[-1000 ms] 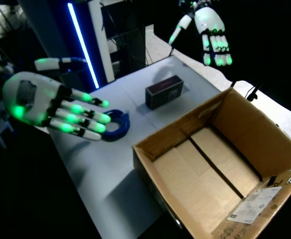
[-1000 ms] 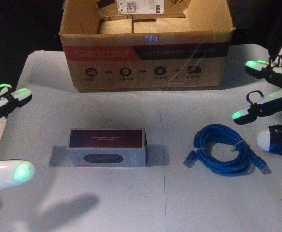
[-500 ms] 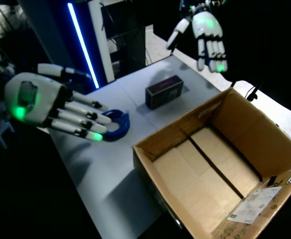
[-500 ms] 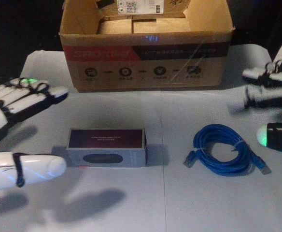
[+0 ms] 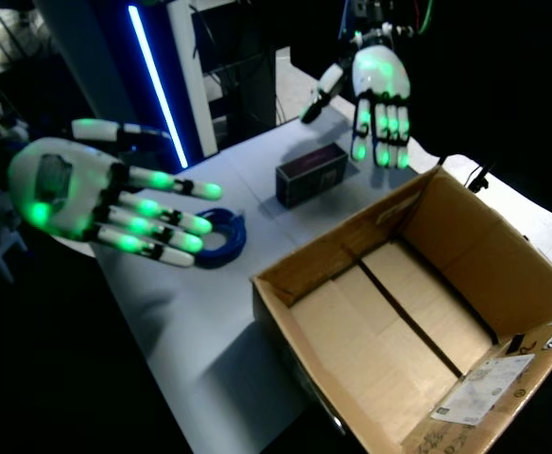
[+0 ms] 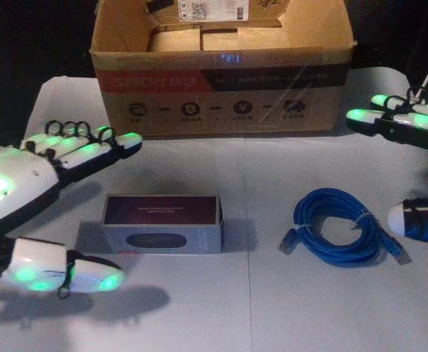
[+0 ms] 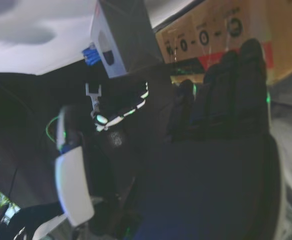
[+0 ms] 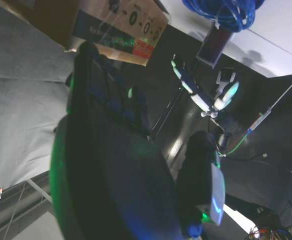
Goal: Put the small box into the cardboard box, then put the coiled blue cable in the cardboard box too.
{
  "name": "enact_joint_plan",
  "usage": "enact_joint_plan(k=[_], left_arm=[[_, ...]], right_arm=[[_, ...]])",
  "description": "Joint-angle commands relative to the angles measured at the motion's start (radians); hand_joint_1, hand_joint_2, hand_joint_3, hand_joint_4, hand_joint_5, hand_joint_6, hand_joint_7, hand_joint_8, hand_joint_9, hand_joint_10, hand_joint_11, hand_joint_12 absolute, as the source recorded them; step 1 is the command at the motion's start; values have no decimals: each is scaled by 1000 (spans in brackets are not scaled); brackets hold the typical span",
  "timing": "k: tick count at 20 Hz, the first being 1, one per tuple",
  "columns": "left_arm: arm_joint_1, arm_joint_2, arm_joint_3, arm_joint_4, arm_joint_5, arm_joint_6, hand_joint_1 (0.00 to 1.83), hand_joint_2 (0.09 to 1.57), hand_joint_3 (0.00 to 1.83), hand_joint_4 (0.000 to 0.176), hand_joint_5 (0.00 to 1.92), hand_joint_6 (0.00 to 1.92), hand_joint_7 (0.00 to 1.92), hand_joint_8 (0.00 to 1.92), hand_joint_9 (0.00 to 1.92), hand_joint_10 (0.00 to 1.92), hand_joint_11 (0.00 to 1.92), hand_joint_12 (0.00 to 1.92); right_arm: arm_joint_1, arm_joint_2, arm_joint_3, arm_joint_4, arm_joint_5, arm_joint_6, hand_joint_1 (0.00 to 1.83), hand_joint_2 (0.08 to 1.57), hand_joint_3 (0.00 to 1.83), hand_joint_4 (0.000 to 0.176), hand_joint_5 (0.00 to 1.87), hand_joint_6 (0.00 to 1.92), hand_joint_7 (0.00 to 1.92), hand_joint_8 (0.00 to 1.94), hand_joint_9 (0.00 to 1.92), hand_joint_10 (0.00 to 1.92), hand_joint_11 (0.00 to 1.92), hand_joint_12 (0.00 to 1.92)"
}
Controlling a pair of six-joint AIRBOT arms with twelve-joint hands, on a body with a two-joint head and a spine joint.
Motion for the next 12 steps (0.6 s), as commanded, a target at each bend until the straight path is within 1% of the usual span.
enact_joint_plan(k=[1, 4, 5, 6, 7, 8, 9, 10, 11, 12], left_arm=[[-26, -20, 10, 10, -82, -1, 616, 790, 0, 176, 0, 0, 60, 6, 106, 7, 111, 48], [-71, -67, 37, 28, -35, -4, 644, 808, 1, 176, 2, 0, 105, 12, 146, 13, 130, 62], [-79, -81, 44, 33, -27, -9, 632, 823, 1, 176, 22, 1, 149, 5, 175, 6, 142, 81], [-83, -93, 51, 41, -23, -23, 597, 872, 1, 176, 103, 2, 263, 2, 263, 5, 143, 127], [-86, -102, 60, 52, -22, -48, 602, 905, 5, 151, 192, 12, 344, 10, 356, 1, 126, 326], [-87, -112, 74, 66, -25, -89, 706, 1009, 2, 50, 467, 18, 588, 17, 652, 69, 184, 1349], [-88, -117, 85, 73, -32, -124, 895, 1048, 1, 0, 683, 4, 768, 5, 765, 255, 386, 1352], [-88, -116, 87, 74, -45, -136, 1041, 1113, 19, 0, 875, 851, 920, 33, 867, 411, 563, 1260], [-88, -110, 85, 79, -59, -142, 1198, 1154, 0, 0, 860, 1098, 946, 1071, 932, 832, 794, 1315], [-88, -100, 80, 84, -79, -148, 1330, 1137, 2, 0, 878, 985, 917, 1093, 936, 1248, 812, 1389]], right_arm=[[13, 1, 4, 10, 118, 5, 265, 1114, 0, 176, 0, 0, 0, 0, 0, 0, 0, 0], [13, 1, 4, 10, 118, 5, 186, 1153, 8, 176, 0, 0, 0, 0, 0, 0, 0, 0], [13, 1, 4, 10, 118, 5, 188, 1157, 9, 176, 0, 0, 0, 0, 0, 0, 0, 0], [13, 1, 4, 10, 118, 5, 155, 1173, 11, 176, 0, 0, 0, 0, 0, 0, 0, 0], [13, 1, 4, 10, 118, 5, 146, 1172, 9, 176, 0, 0, 0, 0, 0, 0, 0, 0], [13, 1, 5, 10, 118, 5, 148, 1181, 8, 176, 0, 0, 0, 0, 0, 0, 0, 0], [13, 1, 5, 10, 118, 5, 137, 1188, 8, 176, 0, 0, 0, 0, 0, 0, 0, 0], [13, 0, 4, 10, 118, 5, 137, 1189, 8, 176, 0, 0, 0, 0, 0, 0, 0, 0], [13, 1, 4, 11, 118, 5, 143, 1187, 5, 176, 0, 0, 0, 0, 0, 0, 0, 0], [13, 0, 4, 11, 118, 5, 139, 1192, 6, 176, 0, 0, 0, 0, 0, 0, 0, 0]])
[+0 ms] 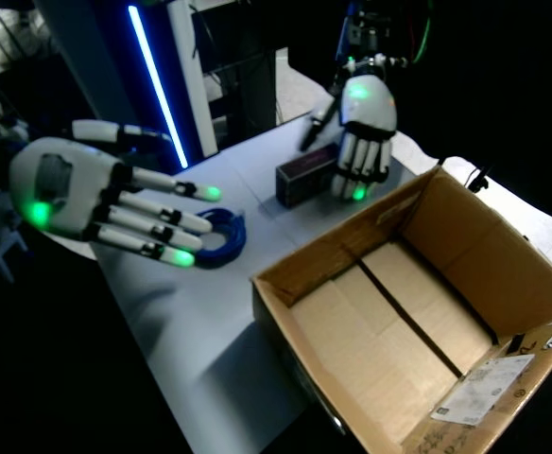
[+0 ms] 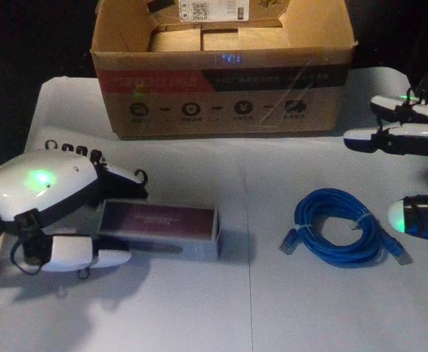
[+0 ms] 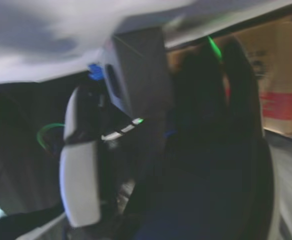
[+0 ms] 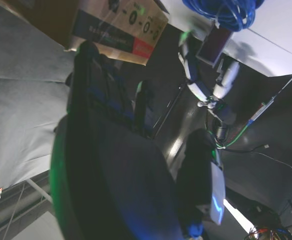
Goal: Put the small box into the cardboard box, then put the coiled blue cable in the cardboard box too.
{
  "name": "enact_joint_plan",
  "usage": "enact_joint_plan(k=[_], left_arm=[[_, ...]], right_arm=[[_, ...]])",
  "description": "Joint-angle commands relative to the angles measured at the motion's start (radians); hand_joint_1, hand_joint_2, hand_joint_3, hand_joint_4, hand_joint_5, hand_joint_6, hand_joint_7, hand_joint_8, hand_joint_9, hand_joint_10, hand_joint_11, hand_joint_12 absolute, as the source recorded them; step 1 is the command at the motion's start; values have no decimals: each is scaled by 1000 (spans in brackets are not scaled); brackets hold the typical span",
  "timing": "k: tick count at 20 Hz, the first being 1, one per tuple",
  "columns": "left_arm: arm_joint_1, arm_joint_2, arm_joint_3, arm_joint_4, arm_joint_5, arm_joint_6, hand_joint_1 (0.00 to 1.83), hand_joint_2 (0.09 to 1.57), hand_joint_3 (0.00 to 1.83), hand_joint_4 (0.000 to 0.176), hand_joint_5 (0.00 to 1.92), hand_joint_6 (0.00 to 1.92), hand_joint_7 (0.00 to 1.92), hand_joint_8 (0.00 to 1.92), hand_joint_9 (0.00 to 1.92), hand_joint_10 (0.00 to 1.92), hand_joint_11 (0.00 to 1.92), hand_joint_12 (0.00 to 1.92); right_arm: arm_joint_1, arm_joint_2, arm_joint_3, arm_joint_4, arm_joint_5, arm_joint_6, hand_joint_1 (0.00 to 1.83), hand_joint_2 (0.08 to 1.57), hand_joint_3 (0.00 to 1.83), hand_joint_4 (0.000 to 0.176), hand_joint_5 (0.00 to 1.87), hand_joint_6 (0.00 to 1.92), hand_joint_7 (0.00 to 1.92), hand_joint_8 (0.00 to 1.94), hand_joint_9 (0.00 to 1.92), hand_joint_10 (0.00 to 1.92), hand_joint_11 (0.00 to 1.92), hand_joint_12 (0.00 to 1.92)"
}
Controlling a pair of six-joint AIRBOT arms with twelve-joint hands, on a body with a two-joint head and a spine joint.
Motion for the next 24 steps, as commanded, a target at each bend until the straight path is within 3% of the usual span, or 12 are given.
enact_joint_plan(k=[1, 2, 4, 9, 13, 14, 15, 16, 18, 19, 20, 24], left_arm=[[-12, 14, -7, 8, -166, -13, 1356, 1135, 0, 0, 883, 975, 899, 1094, 941, 1300, 803, 1417], [-14, 29, -12, 12, -187, -16, 1202, 1164, 0, 5, 876, 1086, 890, 1208, 889, 1054, 775, 1461], [-18, 63, -21, 20, -239, -30, 1367, 1141, 2, 0, 862, 1039, 857, 1153, 928, 1271, 747, 1446], [-18, 180, -57, 45, -368, -53, 1220, 1112, 1, 3, 1029, 836, 945, 1138, 949, 1100, 861, 1587], [-28, 246, -58, 30, -508, -52, 1213, 1133, 0, 7, 980, 929, 906, 1170, 848, 686, 569, 1227], [-49, 248, -48, 16, -529, -47, 1360, 1136, 0, 0, 929, 968, 939, 1100, 812, 1269, 597, 1241], [-89, 243, -34, 3, -528, -26, 1369, 1127, 0, 0, 917, 968, 959, 1050, 858, 1267, 691, 1296], [-129, 234, -22, -6, -511, 3, 1234, 1092, 0, 4, 996, 887, 1063, 932, 950, 824, 774, 1319], [-229, 195, 15, -17, -441, 56, 1236, 1073, 0, 15, 1040, 823, 1105, 860, 1071, 555, 828, 1191], [-274, 171, 39, -19, -398, 62, 1238, 1079, 1, 0, 1023, 836, 1091, 900, 1103, 470, 824, 1151], [-323, 140, 72, -19, -343, 62, 1252, 1100, 0, 0, 977, 909, 1038, 964, 956, 755, 731, 1146], [-522, -4, 215, 13, -96, 62, 1224, 1096, 0, 21, 1002, 893, 1039, 962, 1054, 460, 727, 1276]], right_arm=[[13, -1, 4, 12, 118, 5, 147, 1194, 6, 176, 0, 0, 0, 0, 0, 0, 0, 0], [13, -3, 4, 12, 118, 5, 165, 1198, 5, 176, 0, 0, 0, 0, 0, 0, 0, 0], [13, -6, 4, 12, 117, 5, 169, 1202, 4, 176, 0, 0, 0, 0, 0, 0, 0, 0], [13, -7, 5, 17, 117, 5, 142, 1220, 7, 176, 0, 0, 0, 0, 0, 0, 0, 0], [13, -10, 5, 18, 117, 5, 196, 1224, 1, 176, 5, 1, 0, 0, 0, 0, 0, 0], [13, -10, 5, 18, 117, 5, 192, 1223, 1, 176, 0, 0, 0, 0, 0, 0, 0, 0], [13, -10, 6, 18, 117, 5, 182, 1227, 2, 176, 0, 0, 0, 0, 0, 0, 0, 0], [13, -11, 8, 18, 116, 5, 181, 1228, 2, 176, 0, 0, 0, 0, 0, 0, 0, 0], [13, -15, 12, 17, 114, 5, 186, 1227, 1, 176, 5, 2, 0, 0, 0, 0, 0, 0], [13, -17, 14, 17, 114, 5, 172, 1231, 3, 176, 0, 0, 0, 0, 0, 0, 0, 0], [13, -19, 16, 15, 114, 5, 167, 1233, 3, 176, 0, 0, 0, 0, 0, 0, 0, 0], [13, -26, 26, 11, 114, 5, 238, 1227, 0, 176, 8, 3, 0, 0, 0, 0, 0, 0]])
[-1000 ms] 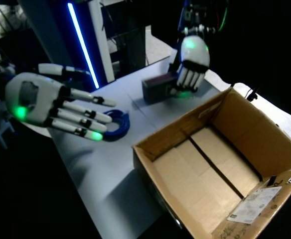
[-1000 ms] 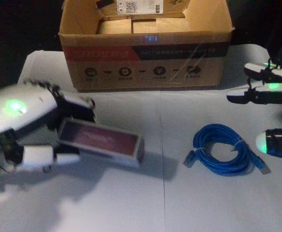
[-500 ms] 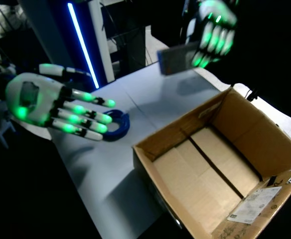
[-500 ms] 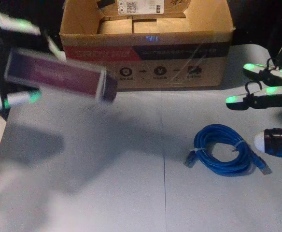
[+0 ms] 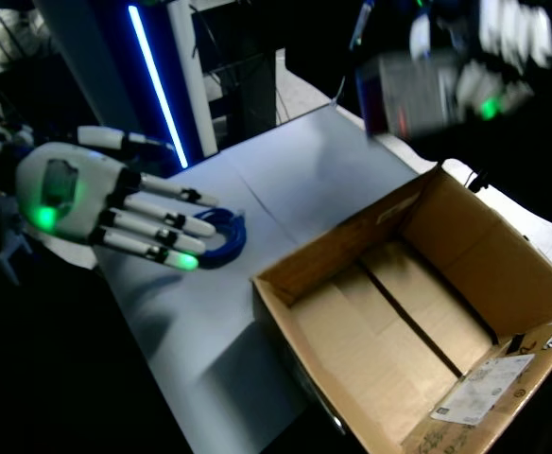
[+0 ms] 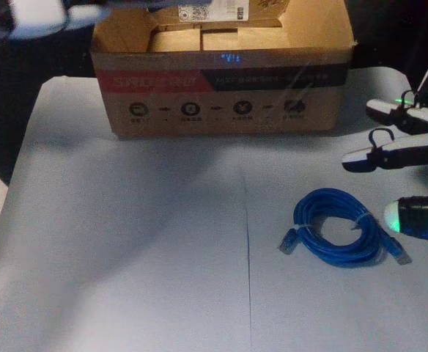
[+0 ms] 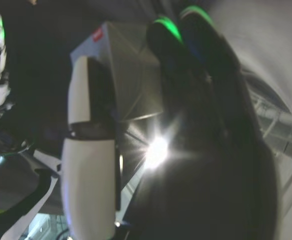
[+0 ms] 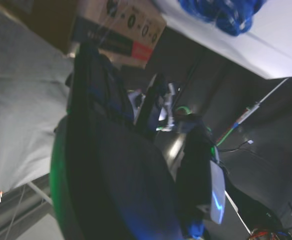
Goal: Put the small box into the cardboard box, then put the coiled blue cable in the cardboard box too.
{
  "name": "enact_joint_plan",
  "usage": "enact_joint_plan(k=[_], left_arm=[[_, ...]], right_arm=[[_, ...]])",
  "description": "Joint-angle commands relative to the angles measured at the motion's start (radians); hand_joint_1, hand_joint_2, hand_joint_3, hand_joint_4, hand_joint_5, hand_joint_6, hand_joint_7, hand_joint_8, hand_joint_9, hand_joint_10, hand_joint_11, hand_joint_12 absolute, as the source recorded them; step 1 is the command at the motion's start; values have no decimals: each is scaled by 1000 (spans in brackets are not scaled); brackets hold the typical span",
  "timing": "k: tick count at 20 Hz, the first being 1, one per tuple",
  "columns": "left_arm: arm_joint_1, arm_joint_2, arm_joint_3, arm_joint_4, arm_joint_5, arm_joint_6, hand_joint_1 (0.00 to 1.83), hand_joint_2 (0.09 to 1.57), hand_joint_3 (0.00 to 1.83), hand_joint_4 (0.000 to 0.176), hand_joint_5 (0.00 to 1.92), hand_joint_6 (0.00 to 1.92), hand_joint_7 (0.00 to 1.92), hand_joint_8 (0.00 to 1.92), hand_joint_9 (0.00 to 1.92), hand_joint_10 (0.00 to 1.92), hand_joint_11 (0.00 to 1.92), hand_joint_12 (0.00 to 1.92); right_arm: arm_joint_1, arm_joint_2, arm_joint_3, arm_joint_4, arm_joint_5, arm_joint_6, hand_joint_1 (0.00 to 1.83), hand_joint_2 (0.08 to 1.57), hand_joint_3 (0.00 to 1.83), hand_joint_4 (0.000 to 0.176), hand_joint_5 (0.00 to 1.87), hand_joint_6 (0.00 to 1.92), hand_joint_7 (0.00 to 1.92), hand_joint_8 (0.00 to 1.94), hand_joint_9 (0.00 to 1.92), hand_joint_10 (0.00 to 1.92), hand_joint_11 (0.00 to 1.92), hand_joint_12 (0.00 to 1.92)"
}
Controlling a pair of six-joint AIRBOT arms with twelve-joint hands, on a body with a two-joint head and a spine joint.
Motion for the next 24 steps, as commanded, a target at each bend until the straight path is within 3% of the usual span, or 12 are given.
enact_joint_plan(k=[1, 6, 8, 11, 12, 13, 14, 15, 17, 18, 21, 24], left_arm=[[-37, -26, 26, -3, -31, 3, 1223, 1099, 0, 22, 1005, 888, 1025, 984, 1047, 469, 718, 1310], [-130, -192, 204, -5, 153, 3, 1224, 1085, 0, 47, 1036, 901, 1047, 892, 1052, 398, 599, 1342], [-145, -229, 250, -8, 199, 3, 1227, 1079, 0, 42, 1037, 875, 1076, 880, 1019, 669, 702, 1450], [-158, -247, 278, -6, 232, 3, 1219, 1094, 2, 34, 966, 1011, 1079, 842, 1001, 632, 683, 1379], [-160, -247, 279, -6, 231, 4, 1043, 1126, 1, 141, 918, 1074, 886, 616, 853, 562, 515, 1383], [-165, -247, 279, -6, 230, 4, 970, 996, 0, 86, 683, 508, 808, 357, 750, 530, 424, 1376], [-168, -246, 279, -5, 226, 4, 852, 967, 0, 165, 515, 209, 640, 158, 555, 474, 177, 1449], [-170, -244, 277, -4, 218, 4, 795, 937, 0, 176, 421, 43, 525, 29, 356, 140, 6, 1044], [-171, -233, 263, 1, 199, 4, 812, 938, 1, 176, 359, 8, 406, 3, 273, 3, 0, 727], [-171, -227, 256, 3, 192, 4, 808, 921, 0, 175, 362, 6, 398, 1, 370, 30, 0, 984], [-170, -223, 249, 12, 188, 4, 824, 906, 0, 151, 365, 2, 418, 5, 370, 11, 0, 1022], [-155, -183, 209, 19, 160, 4, 827, 920, 1, 167, 353, 2, 399, 2, 376, 6, 0, 1120]], right_arm=[[13, -5, 7, 7, 120, 5, 246, 1225, 0, 176, 16, 6, 0, 0, 0, 0, 0, 0], [13, -28, 27, -1, 120, 5, 272, 1228, 2, 176, 21, 4, 0, 0, 0, 0, 0, 0], [14, -36, 33, -1, 120, 5, 238, 1238, 4, 176, 25, 3, 0, 0, 0, 0, 0, 0], [14, -45, 38, -2, 120, 5, 200, 1262, 8, 176, 42, 4, 0, 0, 0, 0, 0, 0], [15, -45, 38, -2, 120, 5, 171, 1270, 9, 176, 35, 1, 0, 0, 0, 0, 0, 0], [15, -46, 38, -2, 120, 5, 154, 1274, 8, 176, 37, 1, 0, 0, 0, 0, 0, 0], [15, -46, 38, -2, 120, 5, 167, 1279, 6, 176, 15, 0, 0, 0, 0, 0, 0, 0], [15, -47, 38, -2, 120, 5, 174, 1280, 4, 176, 13, 2, 0, 0, 0, 0, 0, 0], [15, -47, 38, -2, 120, 5, 153, 1279, 2, 176, 25, 5, 0, 0, 0, 0, 0, 0], [15, -47, 38, -1, 120, 6, 152, 1281, 3, 176, 25, 5, 0, 0, 0, 0, 0, 0], [15, -47, 38, -1, 120, 10, 173, 1287, 2, 176, 44, 7, 0, 0, 0, 0, 0, 0], [15, -45, 38, -1, 120, 23, 189, 1273, 0, 176, 200, 14, 0, 0, 0, 0, 0, 0]])
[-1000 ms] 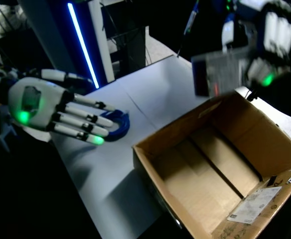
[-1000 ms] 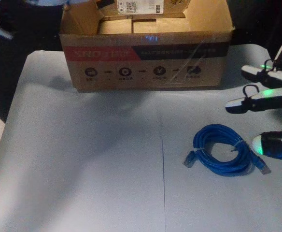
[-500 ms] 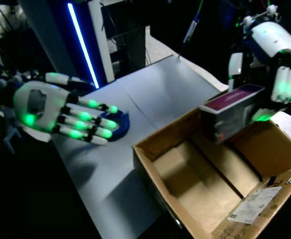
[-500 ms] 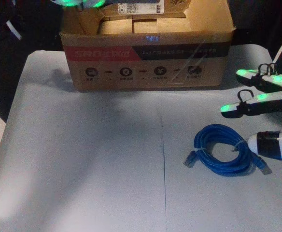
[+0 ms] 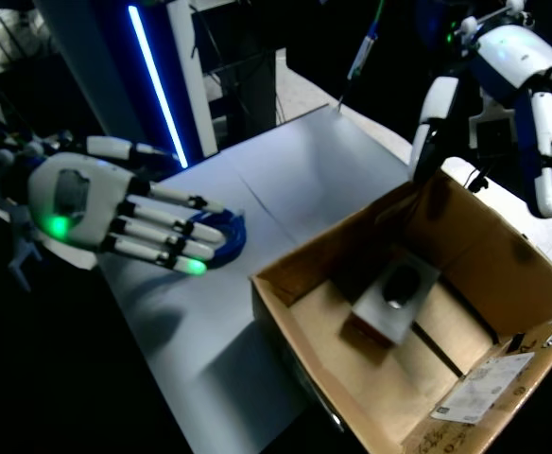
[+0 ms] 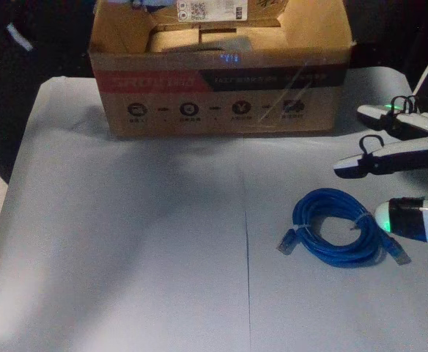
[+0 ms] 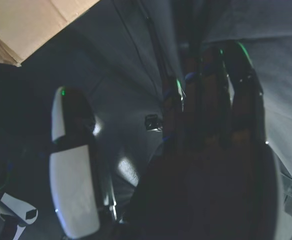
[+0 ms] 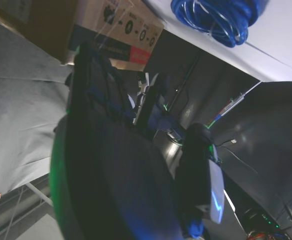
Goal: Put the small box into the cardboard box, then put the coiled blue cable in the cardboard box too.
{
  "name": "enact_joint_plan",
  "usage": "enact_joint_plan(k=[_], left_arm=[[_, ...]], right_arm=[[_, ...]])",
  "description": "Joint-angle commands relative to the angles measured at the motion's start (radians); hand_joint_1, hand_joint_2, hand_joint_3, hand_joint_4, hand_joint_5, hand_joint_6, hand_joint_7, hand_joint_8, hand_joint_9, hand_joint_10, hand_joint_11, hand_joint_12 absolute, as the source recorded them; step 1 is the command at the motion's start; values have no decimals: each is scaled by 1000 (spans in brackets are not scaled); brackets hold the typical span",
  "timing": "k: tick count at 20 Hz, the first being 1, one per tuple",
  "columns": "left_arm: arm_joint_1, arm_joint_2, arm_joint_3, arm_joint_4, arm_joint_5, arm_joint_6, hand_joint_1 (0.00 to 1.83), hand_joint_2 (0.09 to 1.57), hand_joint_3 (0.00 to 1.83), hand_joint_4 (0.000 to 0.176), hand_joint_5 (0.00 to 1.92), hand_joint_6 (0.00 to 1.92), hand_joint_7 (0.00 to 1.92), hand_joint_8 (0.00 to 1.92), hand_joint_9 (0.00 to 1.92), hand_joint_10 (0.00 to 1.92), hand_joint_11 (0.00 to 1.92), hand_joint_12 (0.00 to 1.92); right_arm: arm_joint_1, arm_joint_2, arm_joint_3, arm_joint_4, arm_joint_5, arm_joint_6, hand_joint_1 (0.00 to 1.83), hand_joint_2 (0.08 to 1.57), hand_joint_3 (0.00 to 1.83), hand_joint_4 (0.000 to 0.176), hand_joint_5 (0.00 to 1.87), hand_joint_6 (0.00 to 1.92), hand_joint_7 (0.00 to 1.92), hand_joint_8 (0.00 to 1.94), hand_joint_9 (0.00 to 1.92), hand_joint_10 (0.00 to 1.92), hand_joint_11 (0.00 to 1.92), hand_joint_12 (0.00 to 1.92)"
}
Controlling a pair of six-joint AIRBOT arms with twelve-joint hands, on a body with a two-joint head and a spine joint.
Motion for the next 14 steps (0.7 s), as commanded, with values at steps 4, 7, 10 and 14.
enact_joint_plan(k=[4, 7, 10, 14], left_arm=[[86, 136, -118, 9, -235, 3, 730, 932, 0, 176, 338, 0, 430, 3, 403, 8, 2, 1026], [184, 227, -208, 8, -307, 3, 729, 926, 0, 176, 362, 3, 440, 0, 439, 13, 0, 1101], [293, 299, -289, 4, -370, 3, 733, 890, 0, 176, 378, 2, 476, 3, 438, 1, 0, 1036], [459, 402, -419, -9, -448, 3, 743, 827, 0, 176, 373, 1, 427, 1, 390, 4, 0, 1005]], right_arm=[[12, 9, -1, 12, 121, 38, 629, 1229, 0, 0, 777, 14, 503, 19, 601, 54, 371, 1140], [12, 19, -12, 12, 121, 38, 516, 1111, 0, 173, 281, 6, 77, 4, 98, 5, 0, 369], [12, 20, -16, 3, 121, 38, 580, 856, 0, 176, 0, 0, 0, 0, 0, 0, 0, 0], [12, 12, -20, 1, 120, 38, 536, 814, 0, 176, 0, 0, 0, 0, 0, 0, 0, 0]])
